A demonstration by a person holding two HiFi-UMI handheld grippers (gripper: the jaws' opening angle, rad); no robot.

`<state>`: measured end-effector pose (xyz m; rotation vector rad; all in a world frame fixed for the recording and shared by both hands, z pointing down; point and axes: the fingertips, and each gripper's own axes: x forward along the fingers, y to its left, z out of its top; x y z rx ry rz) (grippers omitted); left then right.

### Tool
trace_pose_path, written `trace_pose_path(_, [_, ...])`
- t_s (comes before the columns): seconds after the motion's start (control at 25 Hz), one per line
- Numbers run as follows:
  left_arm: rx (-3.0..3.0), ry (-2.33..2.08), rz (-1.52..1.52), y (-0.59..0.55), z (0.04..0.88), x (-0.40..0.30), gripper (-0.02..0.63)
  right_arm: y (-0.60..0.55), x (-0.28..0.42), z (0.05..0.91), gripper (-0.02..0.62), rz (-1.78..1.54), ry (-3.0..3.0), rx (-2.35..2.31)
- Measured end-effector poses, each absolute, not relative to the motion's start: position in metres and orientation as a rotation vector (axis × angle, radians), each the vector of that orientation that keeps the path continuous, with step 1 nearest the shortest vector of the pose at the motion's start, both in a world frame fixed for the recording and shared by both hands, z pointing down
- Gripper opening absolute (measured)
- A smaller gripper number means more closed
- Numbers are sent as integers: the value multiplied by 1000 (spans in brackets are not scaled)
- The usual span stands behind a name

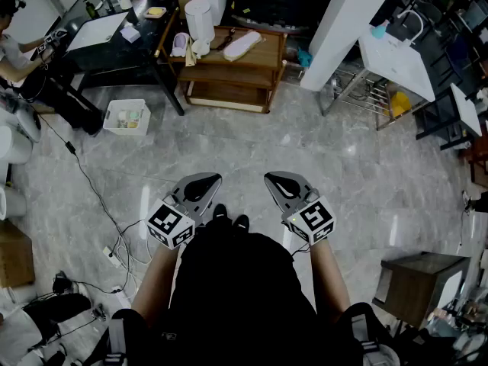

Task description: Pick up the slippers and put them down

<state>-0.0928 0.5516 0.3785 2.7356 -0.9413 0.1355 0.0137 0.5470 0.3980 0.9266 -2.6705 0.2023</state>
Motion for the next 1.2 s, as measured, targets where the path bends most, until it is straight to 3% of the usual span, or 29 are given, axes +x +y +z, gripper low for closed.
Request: trace_pose_path(1.2, [2718, -965, 155, 545, 383, -98, 11, 536, 1, 401, 8, 194, -2678, 878])
